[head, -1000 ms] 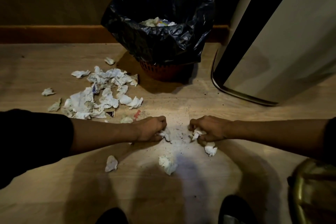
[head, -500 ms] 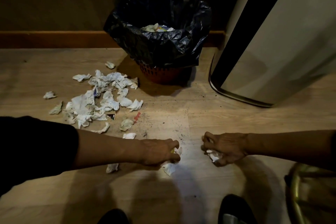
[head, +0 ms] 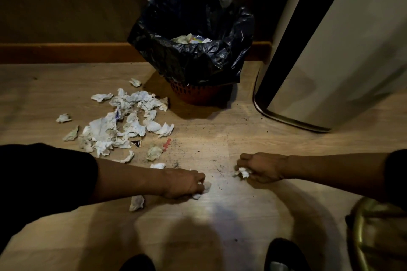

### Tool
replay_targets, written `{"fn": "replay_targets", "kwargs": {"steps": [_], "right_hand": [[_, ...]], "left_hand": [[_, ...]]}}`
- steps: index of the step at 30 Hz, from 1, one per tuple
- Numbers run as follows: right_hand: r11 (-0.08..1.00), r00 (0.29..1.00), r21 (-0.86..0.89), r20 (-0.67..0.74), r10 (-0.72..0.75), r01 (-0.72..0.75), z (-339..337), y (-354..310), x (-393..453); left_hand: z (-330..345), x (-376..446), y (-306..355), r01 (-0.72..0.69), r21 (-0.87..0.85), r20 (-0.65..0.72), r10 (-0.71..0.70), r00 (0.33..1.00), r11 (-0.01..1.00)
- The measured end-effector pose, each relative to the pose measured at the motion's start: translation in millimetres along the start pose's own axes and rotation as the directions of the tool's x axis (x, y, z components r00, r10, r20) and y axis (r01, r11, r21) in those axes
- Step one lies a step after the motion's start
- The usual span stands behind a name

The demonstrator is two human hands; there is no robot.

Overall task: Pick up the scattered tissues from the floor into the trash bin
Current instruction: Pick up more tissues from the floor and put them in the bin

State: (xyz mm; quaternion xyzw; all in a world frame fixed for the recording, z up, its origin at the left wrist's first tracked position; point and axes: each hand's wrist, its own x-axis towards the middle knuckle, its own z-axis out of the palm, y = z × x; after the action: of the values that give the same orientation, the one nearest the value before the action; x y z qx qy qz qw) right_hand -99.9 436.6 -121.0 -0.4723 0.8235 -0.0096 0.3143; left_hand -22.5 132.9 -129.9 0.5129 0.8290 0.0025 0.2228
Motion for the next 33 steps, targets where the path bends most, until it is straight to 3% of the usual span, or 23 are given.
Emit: {"fn": "replay_targets", "kwargs": {"steps": [6,9,12,17,21,24,27,30,33], "right_hand": [[1.000,0.996,0.014,-0.086,0.000,0.001,-42,-20,21],[1.000,0.990,0.001,-0.144,-0.006,0.007,-67,-31,32],[1.000,0.971,0.022,-0.240,0.016,-0.011,-97,-39,42],[0.987,0.854,0.161,-0.513,0.092,-0.010,-172,-68,41],[0.968,0.646,0.245,-0.748,0.151,0.057,-234,-90,31],[0.942,0.504,0.322,-0.831,0.234,0.093,-278,-100,25],[0.896,0.507,0.439,-0.788,0.349,0.064,-310,-100,26],[0.772,0.506,0.632,-0.689,0.518,0.070,-327,-90,36],[0.660,0.550,0.746,-0.590,0.592,0.090,-340,-80,43]], "left_hand": [[-29,-24,-23,0.207,-0.129,0.011,-0.207,0.978,0.970],[-51,-40,-32,0.308,-0.258,-0.091,-0.340,0.936,0.916],[-78,-57,-40,0.379,-0.378,-0.236,-0.483,0.843,0.845],[-135,-87,-46,0.367,-0.505,-0.514,-0.614,0.599,0.781],[-197,-102,-45,0.311,-0.508,-0.718,-0.594,0.362,0.803],[-240,-109,-48,0.283,-0.513,-0.798,-0.572,0.191,0.810],[-274,-106,-58,0.269,-0.568,-0.788,-0.609,0.095,0.778],[-299,-94,-77,0.232,-0.723,-0.663,-0.748,0.033,0.651],[-315,-77,-100,0.155,-0.886,-0.428,-0.900,0.087,0.436]]}}
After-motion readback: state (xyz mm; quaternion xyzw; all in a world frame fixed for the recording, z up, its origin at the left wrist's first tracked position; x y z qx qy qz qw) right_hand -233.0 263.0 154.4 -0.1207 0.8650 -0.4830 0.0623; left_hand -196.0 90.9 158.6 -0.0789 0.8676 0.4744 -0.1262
